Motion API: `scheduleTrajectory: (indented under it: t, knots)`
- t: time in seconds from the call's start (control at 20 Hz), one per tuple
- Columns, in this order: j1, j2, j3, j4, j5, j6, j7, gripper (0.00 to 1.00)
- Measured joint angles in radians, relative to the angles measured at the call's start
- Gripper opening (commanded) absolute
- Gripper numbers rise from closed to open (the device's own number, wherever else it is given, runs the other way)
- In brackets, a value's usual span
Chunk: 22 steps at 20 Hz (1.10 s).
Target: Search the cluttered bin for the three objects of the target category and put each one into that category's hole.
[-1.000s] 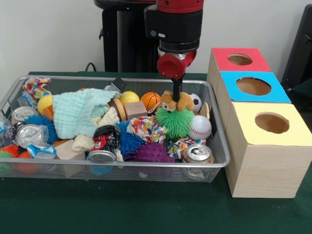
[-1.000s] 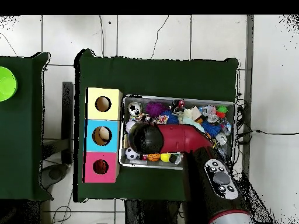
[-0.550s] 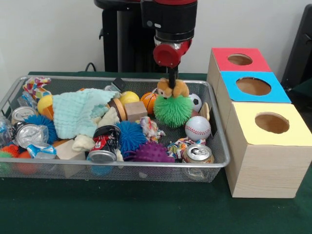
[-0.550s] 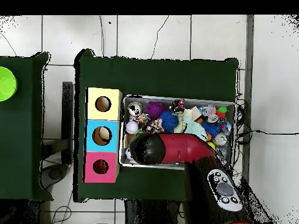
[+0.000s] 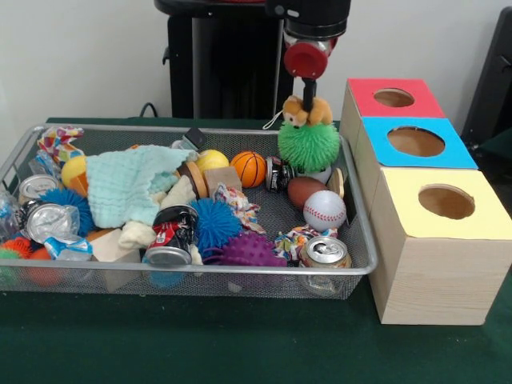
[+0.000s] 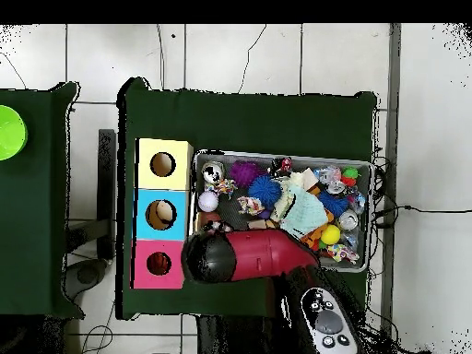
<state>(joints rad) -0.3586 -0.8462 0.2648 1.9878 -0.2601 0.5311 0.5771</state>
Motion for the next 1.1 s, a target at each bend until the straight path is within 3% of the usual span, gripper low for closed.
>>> scheduleTrajectory:
  t: [0.5, 0.8, 1.1]
  knots:
    - [0.073, -0.020, 0.000, 0.038, 0.019, 0.000, 0.000, 0.00]
    - [0.076, -0.021, 0.011, 0.039, 0.050, 0.000, 0.000, 0.00]
    - [0.065, -0.025, 0.072, 0.040, 0.097, -0.029, 0.000, 0.00]
